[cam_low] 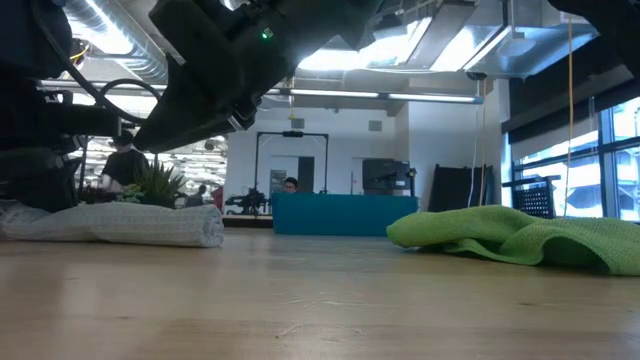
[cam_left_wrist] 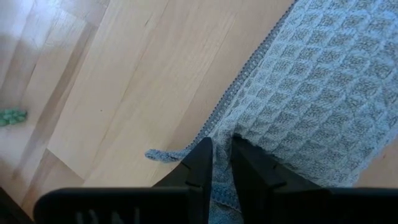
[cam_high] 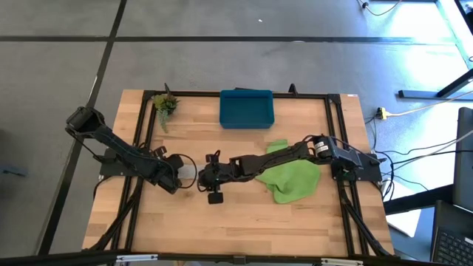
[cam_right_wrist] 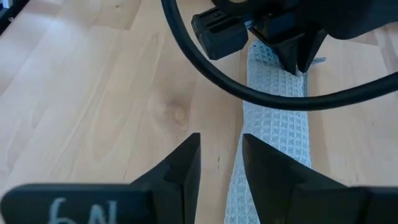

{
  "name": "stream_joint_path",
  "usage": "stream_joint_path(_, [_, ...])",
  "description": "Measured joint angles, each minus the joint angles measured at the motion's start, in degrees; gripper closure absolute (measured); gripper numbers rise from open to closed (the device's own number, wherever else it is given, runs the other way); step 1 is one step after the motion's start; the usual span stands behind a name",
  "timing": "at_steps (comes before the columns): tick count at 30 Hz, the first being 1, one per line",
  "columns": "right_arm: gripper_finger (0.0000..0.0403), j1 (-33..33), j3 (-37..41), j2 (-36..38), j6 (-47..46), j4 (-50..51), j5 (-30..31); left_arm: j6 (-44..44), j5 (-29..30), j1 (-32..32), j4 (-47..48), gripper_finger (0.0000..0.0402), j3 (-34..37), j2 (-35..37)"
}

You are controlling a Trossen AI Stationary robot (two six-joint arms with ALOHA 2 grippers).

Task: Roll microfiber towels into tight, uniform cylinder then place into a basket
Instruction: Roll the gray microfiber cloth

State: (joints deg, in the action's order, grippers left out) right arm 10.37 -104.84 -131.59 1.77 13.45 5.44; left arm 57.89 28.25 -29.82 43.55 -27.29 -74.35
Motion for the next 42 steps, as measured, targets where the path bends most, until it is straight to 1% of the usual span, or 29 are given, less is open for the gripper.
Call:
stream_joint_path(5, [0.0283, 0.0, 0.0, 0.0, -4.3, 0.2, -0.7, 0.0, 0.0, 0.0, 0.0, 0.0349, 0.0, 0.0])
stream_joint_path(10, [0.0281, -0.1, 0.0, 0.0, -0.5, -0.7, -0.4, 0.0, 0.0, 0.0, 0.0, 0.0351, 0.0, 0.0])
stream_joint_path(13, [0.0264, -0.1, 0.0, 0.0, 1.3, -0.8, 3.5, 0.0, 0.0, 0.0, 0.0, 0.0348, 0.0, 0.0])
stream_joint_path(16, [0.0227, -0.1, 0.0, 0.0, 1.5, -0.9, 6.3, 0.0, 0.0, 0.0, 0.0, 0.0349, 0.0, 0.0])
stream_joint_path(21, [0.0135, -1.0, 2.0, 0.0, 0.8, -2.9, 7.0, 0.0, 0.0, 0.0, -0.1, 0.0351, 0.0, 0.0])
stream_joint_path(24, [0.0078, -1.9, 5.1, 0.0, -1.2, -8.3, 7.0, 0.0, 0.0, 0.0, -0.1, 0.0348, 0.0, 0.0])
stream_joint_path(27, [0.0024, -2.5, 8.3, 0.0, 1.5, -14.5, 7.1, 0.0, 0.0, 0.0, -0.1, 0.0349, 0.0, 0.0])
stream_joint_path(28, [0.0014, -2.6, 9.4, 0.0, 2.2, -17.3, 7.3, 0.0, 0.0, 0.0, -0.1, 0.0351, 0.0, 0.0])
stream_joint_path(29, [0.0009, -2.7, 10.4, 0.0, 2.9, -19.9, 7.2, 0.0, 0.0, 0.0, -0.1, 0.0352, 0.0, 0.0])
stream_joint_path(33, [0.0016, -3.0, 13.1, 0.0, 3.2, -26.3, 5.1, 0.0, 0.0, 0.0, -0.1, 0.0349, 0.0, 0.0])
stream_joint_path(39, [0.0005, -3.7, 13.4, 0.0, 3.5, -28.3, 5.0, 0.0, 0.0, 0.0, -0.1, 0.0351, 0.0, 0.0])
stream_joint_path(42, [0.0004, -3.8, 13.4, 0.0, 5.8, -30.9, 5.0, 0.0, 0.0, 0.0, -0.2, 0.0351, 0.0, 0.0])
